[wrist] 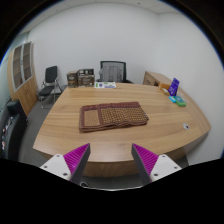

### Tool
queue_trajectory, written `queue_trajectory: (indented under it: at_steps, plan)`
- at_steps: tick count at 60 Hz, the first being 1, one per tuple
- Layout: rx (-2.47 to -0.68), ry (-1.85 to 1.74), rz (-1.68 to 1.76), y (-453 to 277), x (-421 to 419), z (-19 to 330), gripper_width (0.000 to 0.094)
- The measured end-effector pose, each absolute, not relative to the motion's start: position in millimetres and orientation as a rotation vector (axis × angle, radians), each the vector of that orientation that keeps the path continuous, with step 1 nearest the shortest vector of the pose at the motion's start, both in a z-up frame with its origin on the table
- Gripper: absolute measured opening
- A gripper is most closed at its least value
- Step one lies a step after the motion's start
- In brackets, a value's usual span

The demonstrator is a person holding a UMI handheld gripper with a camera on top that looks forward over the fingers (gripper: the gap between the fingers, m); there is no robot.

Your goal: Fold towel

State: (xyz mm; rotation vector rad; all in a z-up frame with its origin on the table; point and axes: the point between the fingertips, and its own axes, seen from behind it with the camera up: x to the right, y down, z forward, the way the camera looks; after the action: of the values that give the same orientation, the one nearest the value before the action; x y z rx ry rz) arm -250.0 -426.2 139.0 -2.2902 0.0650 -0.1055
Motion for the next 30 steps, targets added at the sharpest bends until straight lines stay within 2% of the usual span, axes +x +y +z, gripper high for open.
queue_trajectory:
  at_steps: [13, 30]
  plan:
    - [-2.282, -0.035, -0.035, -309.6, -327.4, 88.0, 0.0856]
    - [-2.32, -0.186, -0.047, -209.0, -372.6, 22.2, 0.0842]
